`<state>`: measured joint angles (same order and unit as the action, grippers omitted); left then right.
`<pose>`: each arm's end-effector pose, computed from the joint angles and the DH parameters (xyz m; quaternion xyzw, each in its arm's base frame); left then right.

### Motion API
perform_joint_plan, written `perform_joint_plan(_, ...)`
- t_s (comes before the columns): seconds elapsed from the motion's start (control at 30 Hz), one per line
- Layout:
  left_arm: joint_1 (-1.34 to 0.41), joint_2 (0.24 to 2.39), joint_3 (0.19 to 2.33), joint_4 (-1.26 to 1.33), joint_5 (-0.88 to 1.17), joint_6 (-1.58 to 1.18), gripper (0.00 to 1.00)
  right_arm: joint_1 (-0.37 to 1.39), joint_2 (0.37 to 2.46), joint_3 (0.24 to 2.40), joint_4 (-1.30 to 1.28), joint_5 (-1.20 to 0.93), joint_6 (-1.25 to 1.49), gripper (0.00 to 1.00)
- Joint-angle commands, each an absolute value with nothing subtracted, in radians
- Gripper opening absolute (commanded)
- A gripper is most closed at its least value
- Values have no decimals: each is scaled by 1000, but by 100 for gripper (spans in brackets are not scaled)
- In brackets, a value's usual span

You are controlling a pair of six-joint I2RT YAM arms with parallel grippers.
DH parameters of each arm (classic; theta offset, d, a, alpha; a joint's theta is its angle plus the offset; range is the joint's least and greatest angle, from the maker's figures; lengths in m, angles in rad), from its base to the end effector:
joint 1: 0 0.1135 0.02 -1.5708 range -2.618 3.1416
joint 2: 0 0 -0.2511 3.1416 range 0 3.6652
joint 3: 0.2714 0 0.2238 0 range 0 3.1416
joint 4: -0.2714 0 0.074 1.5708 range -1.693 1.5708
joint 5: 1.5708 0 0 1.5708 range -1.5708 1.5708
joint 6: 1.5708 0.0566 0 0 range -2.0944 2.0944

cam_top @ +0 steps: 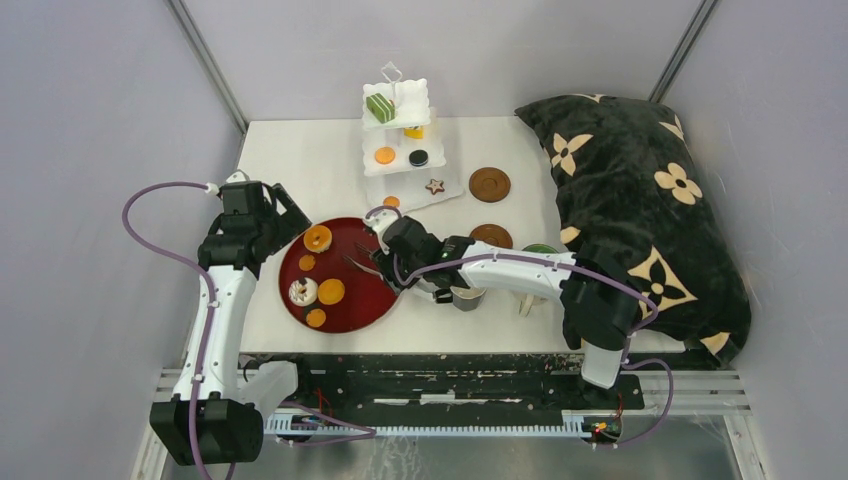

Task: Serve the afternoon tea

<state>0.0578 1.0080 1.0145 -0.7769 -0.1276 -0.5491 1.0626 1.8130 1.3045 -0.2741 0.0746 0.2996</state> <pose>0.1939 0.0184 0.2966 -0.2983 0.8697 -0.0376 0.3914 0.1936 0.3389 0.2127 -0.3302 0.8617 0.2148 0.3198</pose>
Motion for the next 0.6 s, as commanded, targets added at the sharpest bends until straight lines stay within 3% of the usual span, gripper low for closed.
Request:
perform_joint_plan(0.0, 62, 1002, 1017, -759, -140, -528, 99, 1067, 1836, 1389, -202, 69, 310, 49)
perform_joint_plan(0.57, 62, 1027, 1014, -756, -161, -515, 99, 1066, 1988, 1544, -205, 58, 311, 53)
